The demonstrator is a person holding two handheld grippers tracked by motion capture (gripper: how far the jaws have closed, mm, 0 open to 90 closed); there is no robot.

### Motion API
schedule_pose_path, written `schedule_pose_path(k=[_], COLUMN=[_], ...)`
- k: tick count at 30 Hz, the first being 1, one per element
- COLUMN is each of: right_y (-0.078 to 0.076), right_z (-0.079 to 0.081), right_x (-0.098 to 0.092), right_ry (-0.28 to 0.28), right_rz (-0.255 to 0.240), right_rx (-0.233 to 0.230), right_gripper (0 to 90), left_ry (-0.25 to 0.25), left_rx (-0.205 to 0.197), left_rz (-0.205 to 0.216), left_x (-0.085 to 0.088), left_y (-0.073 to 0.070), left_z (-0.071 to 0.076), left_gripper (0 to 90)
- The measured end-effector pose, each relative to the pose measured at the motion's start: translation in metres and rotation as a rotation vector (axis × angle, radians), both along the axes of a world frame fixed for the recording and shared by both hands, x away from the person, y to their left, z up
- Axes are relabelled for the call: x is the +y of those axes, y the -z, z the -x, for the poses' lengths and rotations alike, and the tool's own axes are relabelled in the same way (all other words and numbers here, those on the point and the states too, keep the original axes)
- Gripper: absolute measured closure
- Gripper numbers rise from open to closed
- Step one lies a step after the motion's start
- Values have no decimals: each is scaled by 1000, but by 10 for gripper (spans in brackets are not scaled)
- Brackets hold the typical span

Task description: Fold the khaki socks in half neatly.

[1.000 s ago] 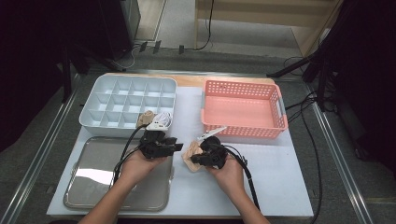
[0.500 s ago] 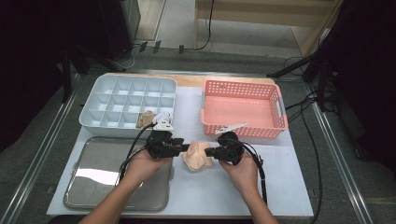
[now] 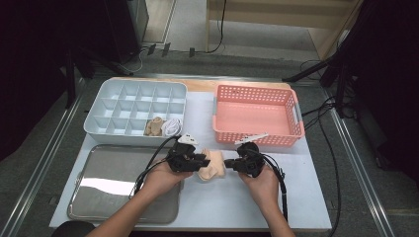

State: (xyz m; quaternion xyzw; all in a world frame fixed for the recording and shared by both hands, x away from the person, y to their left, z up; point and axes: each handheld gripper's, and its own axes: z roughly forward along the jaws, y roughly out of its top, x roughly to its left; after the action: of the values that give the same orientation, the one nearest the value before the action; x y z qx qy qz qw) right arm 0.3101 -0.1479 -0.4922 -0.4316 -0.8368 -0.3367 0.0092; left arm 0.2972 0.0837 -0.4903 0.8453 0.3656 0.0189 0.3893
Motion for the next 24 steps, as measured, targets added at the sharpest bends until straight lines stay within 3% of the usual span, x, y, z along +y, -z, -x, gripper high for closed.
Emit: schedule_pose_path(k=[8,17,24], right_y=[4,10,16], right_z=[-2,-8,-8], right_x=[0,0,6], right_ry=[1,3,-13], right_rz=[6,15,31], right_rx=[7,21,42], right_gripper=[900,900,900], left_ry=[-22,-29,-29], left_rx=[15,27,17], left_rz=[-58,-28,-30], left_x=[6,14,17], left_y=[12,19,20], left_z=[-3,-3,-2], left_gripper=[707,707,714])
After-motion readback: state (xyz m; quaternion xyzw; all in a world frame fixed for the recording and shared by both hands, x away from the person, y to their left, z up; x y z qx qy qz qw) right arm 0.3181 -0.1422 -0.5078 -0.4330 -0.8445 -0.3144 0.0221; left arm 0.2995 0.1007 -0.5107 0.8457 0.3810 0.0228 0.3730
